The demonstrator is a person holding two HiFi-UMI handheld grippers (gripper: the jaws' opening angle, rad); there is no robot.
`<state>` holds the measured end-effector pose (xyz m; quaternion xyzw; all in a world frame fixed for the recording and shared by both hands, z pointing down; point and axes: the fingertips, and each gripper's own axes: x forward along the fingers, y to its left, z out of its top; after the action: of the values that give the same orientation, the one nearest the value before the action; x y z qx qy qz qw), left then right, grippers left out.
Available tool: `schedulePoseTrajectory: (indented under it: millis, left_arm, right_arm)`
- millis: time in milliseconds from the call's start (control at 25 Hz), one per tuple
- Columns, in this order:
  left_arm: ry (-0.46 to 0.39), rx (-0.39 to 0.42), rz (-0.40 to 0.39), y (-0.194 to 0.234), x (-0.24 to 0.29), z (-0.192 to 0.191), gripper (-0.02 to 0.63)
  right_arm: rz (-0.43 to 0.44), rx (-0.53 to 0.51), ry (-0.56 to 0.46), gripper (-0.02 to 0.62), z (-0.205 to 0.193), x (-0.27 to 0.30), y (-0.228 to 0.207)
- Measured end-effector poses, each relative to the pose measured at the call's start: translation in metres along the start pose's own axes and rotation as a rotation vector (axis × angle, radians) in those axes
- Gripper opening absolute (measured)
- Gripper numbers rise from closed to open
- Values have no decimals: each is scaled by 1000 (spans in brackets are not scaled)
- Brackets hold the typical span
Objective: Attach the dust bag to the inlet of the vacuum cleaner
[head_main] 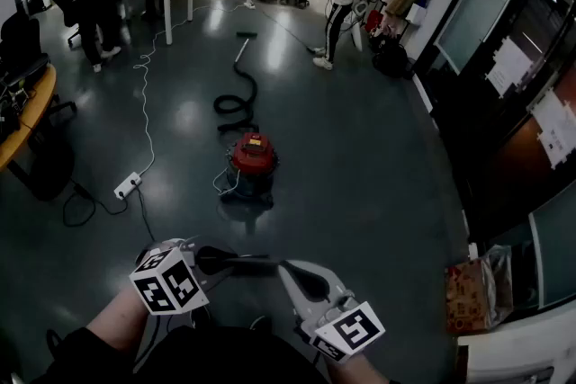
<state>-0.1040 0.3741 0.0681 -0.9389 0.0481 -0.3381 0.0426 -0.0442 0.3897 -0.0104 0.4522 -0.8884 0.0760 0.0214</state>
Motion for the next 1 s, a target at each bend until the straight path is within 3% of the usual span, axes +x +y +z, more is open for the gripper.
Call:
schedulePoseTrajectory:
  millis: [600, 1000]
  left_arm:
    - [-34, -22, 0, -3, 1, 5, 26]
    - [-9, -32, 21, 1, 17, 10, 26]
  right_arm:
    - [2, 8, -7, 1, -5, -4, -4]
    - [56, 4, -80, 2, 9, -14, -8]
